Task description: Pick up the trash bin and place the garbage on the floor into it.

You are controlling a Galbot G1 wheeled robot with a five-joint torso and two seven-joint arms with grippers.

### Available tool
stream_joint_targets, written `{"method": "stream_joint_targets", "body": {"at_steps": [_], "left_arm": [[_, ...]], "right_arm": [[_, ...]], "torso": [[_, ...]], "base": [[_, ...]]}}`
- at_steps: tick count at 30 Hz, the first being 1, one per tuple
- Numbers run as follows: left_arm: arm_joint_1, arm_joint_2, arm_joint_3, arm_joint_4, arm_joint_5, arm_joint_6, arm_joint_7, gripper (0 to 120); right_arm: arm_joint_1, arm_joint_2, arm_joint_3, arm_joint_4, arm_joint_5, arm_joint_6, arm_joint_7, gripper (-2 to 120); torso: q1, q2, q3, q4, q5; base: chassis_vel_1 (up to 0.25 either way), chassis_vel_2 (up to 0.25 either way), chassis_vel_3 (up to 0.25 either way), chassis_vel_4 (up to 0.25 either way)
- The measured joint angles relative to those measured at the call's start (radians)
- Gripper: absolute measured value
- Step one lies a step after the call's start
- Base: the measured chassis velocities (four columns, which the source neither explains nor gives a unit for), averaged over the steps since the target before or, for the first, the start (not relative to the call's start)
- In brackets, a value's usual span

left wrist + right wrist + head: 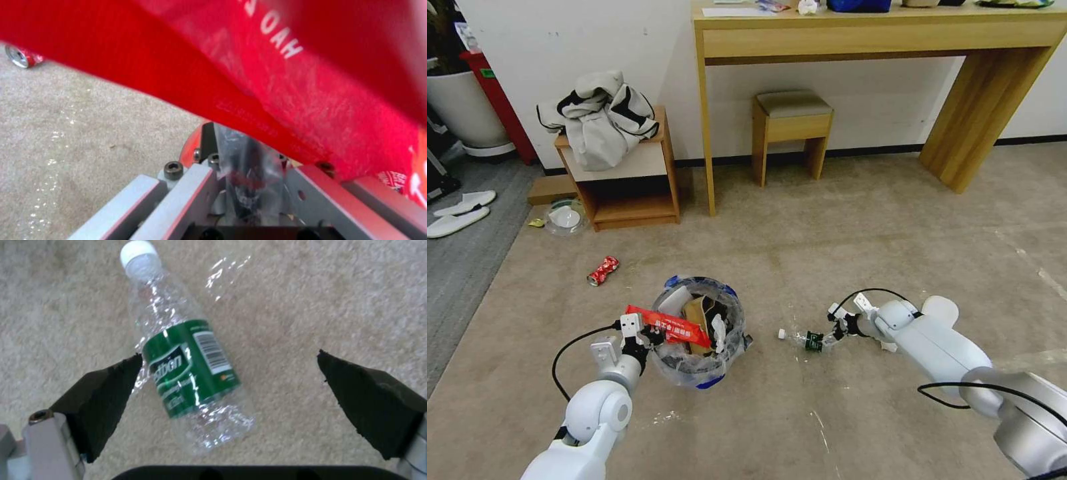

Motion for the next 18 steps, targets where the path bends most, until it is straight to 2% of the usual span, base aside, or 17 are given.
{"method": "stream_joint_targets", "body": {"at_steps": [18], "left_arm": [[0.002,0.004,0.006,0.016,0.013,0.0,0.005,1]], "right_arm": [[0.026,0.086,0.026,-0.076,-0.024,0.025,-0.002,100]], "torso": [[0.0,0.0,0.0,0.0001,0.0]], "base": [[0.0,0.0,0.0,0.0]]}}
